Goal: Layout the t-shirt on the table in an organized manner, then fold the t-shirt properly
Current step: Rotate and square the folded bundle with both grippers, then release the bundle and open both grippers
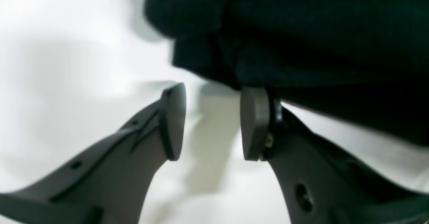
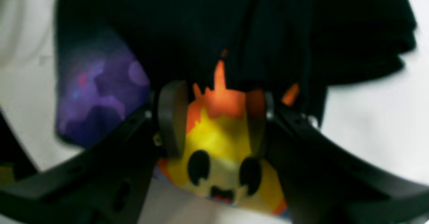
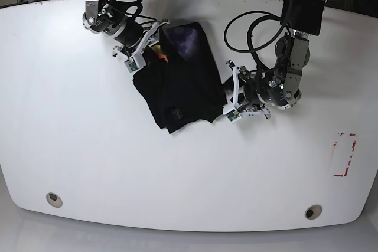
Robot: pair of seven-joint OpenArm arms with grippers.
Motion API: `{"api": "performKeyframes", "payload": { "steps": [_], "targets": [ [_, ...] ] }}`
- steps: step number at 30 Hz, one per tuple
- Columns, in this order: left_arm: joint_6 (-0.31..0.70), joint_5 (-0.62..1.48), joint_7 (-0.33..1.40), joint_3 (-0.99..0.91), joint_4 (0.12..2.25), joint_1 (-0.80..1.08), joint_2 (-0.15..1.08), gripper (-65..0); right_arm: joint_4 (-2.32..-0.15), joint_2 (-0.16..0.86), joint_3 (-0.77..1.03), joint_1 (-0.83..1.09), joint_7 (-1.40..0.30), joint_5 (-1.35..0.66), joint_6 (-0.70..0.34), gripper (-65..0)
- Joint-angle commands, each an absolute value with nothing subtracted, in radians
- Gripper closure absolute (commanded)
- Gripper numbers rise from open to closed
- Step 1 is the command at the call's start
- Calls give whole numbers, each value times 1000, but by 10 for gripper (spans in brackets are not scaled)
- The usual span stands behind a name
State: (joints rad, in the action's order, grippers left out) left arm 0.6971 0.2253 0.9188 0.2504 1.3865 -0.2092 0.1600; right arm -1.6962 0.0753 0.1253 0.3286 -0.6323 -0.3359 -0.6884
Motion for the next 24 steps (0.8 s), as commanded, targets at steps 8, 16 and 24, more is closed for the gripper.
{"api": "performKeyframes", "payload": {
  "steps": [8,16,24],
  "targets": [
    [698,237,908,246,1419,-254,183,-251,-1776,28,128,338,-622,-343,-698,-268],
    [698,237,977,243,1584,-249,182,-251,-1883,33,136,335,-700,-343,-698,-268],
    [698,237,1043,153,1762,-199,120,-251,-1963,58,136,314,-733,-343,-698,-268]
  ]
}}
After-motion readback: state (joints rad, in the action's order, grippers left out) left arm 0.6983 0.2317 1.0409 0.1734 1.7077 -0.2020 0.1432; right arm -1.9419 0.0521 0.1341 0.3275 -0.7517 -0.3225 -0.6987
